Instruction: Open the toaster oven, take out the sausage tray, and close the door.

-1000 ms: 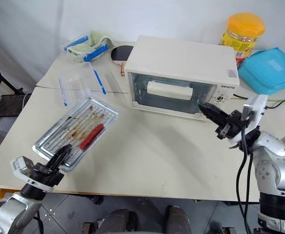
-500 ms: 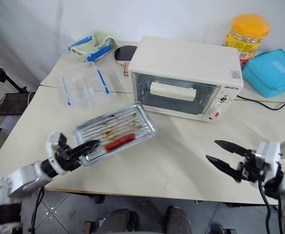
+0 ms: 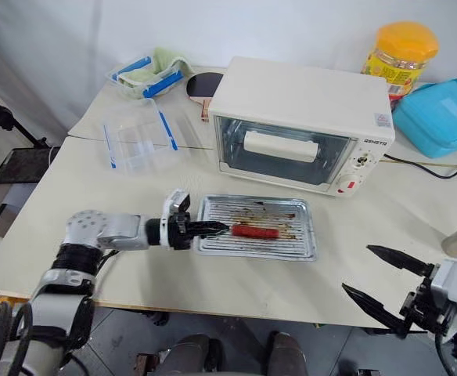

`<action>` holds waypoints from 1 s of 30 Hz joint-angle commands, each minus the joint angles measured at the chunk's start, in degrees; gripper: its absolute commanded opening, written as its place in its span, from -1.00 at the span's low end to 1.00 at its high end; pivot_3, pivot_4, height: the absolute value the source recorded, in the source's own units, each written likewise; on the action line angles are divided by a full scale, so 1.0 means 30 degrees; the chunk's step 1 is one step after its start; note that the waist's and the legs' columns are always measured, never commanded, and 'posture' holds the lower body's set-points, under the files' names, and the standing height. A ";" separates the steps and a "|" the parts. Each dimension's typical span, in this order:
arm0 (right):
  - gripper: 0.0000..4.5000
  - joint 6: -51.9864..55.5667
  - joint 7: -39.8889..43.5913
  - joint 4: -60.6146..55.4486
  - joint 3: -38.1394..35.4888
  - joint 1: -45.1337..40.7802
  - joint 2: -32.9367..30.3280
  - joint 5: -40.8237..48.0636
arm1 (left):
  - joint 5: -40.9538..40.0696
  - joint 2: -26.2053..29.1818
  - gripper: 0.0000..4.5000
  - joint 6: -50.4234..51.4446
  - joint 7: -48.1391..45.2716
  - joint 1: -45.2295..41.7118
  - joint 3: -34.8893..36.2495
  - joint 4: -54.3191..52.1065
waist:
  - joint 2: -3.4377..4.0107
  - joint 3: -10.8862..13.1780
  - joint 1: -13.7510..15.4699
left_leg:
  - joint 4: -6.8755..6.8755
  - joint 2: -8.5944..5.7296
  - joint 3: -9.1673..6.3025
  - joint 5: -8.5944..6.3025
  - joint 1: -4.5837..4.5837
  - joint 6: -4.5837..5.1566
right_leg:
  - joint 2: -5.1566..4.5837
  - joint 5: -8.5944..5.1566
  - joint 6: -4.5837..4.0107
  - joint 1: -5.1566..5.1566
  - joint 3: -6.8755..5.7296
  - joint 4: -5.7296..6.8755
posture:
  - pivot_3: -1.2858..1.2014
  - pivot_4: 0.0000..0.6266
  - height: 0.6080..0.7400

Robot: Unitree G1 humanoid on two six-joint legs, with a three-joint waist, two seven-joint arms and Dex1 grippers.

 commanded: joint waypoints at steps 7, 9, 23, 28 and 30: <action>0.99 -0.1520 0.1240 0.1101 -0.0899 0.1628 0.0699 -0.0284 | 0.6283 -0.2177 -1.00 0.0071 -0.2908 -0.1492 -0.0133 0.0639 | 0.0008 -0.0005 -0.0101 | -0.0021 0.0028 0.0036 0.0004 0.0024 -0.0016 | 0.0023 0.0014 0.0026 0.0003 0.0038 -0.0035 | 0.03 -0.52 1.00; 1.00 -0.1649 0.1309 0.1282 -0.0823 0.1582 0.0667 -0.0294 | 0.7097 -0.2258 -0.91 0.0436 -0.3480 -0.1522 -0.0070 0.0341 | 0.0017 -0.0010 -0.0072 | -0.0020 0.0029 0.0045 0.0008 0.0040 -0.0023 | 0.0019 0.0014 0.0027 0.0009 0.0059 -0.0029 | 0.03 -0.52 1.00; 1.00 -0.1846 0.2206 0.2689 -0.0349 0.0256 0.0001 -0.0243 | 0.8988 0.2640 0.77 0.1044 -0.8543 0.1530 0.1283 -0.6603 | 0.0013 -0.0006 -0.0354 | -0.0102 0.0095 0.0104 0.0019 0.0056 -0.0074 | 0.0063 0.0008 0.0013 -0.0083 0.0143 -0.0001 | 0.03 -0.52 1.00; 1.00 -0.1577 0.2519 0.3187 -0.0553 -0.0860 -0.0666 0.0150 | 1.4202 0.7805 0.99 -1.0610 -1.6866 0.7137 0.0353 -1.2112 | 0.0031 -0.0009 -0.0474 | -0.0113 0.0081 0.0133 0.0009 0.0055 -0.0113 | 0.0021 -0.0005 -0.0011 -0.0130 0.0198 0.0014 | 0.03 -0.52 1.00; 1.00 -0.1440 0.2732 0.3181 -0.0415 -0.1142 -0.0878 0.0280 | 1.4737 0.8859 0.99 -1.3402 -1.9613 0.8890 0.1216 -1.2647 | 0.0042 -0.0003 -0.0593 | -0.0162 0.0078 0.0196 -0.0046 0.0026 -0.0215 | -0.0016 -0.0034 -0.0065 -0.0237 0.0215 -0.0007 | 0.03 -0.52 1.00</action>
